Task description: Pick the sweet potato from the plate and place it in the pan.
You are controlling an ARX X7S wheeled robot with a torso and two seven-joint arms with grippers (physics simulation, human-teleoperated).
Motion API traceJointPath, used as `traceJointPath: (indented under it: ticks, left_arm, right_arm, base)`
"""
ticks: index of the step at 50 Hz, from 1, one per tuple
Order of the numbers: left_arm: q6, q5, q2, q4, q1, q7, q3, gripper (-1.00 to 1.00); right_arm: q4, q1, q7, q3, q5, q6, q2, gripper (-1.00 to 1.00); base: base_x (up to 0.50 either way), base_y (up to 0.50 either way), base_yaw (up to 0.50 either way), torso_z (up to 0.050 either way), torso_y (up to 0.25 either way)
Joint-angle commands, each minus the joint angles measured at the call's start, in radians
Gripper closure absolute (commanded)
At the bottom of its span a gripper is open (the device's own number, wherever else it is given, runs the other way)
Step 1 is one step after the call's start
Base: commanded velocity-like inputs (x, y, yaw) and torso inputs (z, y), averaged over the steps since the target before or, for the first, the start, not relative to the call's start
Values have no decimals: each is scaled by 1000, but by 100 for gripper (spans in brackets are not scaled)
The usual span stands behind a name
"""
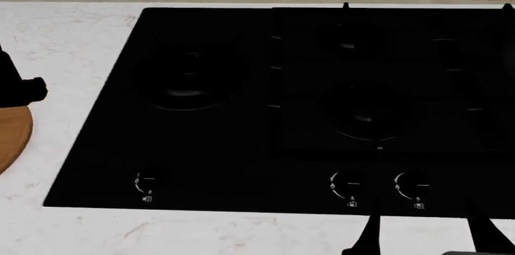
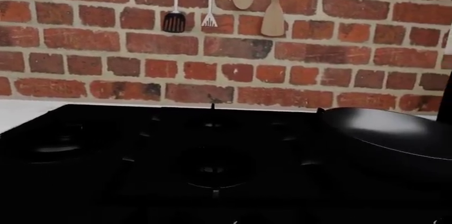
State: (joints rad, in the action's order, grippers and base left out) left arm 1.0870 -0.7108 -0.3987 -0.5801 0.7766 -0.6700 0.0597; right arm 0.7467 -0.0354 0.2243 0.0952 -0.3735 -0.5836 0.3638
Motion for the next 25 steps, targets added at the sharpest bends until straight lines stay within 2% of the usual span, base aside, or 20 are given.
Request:
traceJointPath:
  ticks: [1,25]
  left_arm:
    - [-4,-13,-7,-3,-6,-17,-7,100]
    - [-9,-19,-4,7,2,-27,-6,100]
  right_arm:
    - [16,2,9,5,-7,-7,5,-100]
    - [18,36,14,1,-31,-37,21,-100]
  base:
    - [0,-500,0,0,0]
    - [0,-500,0,0,0]
